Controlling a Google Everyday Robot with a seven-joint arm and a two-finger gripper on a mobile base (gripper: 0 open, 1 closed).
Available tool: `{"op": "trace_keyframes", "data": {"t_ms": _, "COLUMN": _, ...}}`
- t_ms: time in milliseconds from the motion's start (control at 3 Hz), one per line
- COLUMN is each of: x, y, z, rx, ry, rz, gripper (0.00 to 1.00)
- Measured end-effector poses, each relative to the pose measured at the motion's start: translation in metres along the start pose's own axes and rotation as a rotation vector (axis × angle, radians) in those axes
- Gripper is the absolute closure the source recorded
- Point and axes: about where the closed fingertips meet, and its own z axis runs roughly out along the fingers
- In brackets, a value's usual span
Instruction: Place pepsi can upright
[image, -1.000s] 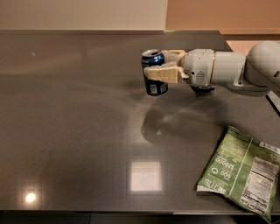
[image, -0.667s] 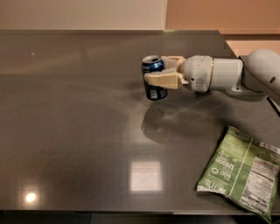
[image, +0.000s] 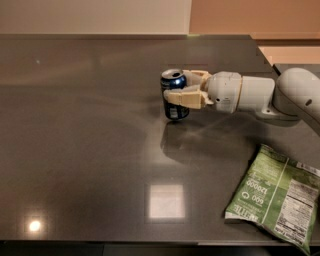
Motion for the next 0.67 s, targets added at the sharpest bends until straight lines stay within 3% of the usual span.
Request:
{"op": "trace_keyframes", "data": {"t_ms": 333, "x": 0.0016, "y": 0.0031, "z": 0.0012, "rx": 0.023, "ry": -0.018, "rz": -0.027, "gripper": 1.00}}
{"op": "trace_keyframes", "data": {"t_ms": 667, "x": 0.0030, "y": 0.0044, "z": 0.0020, "rx": 0.037, "ry": -0.033, "rz": -0.041, "gripper": 0.82}}
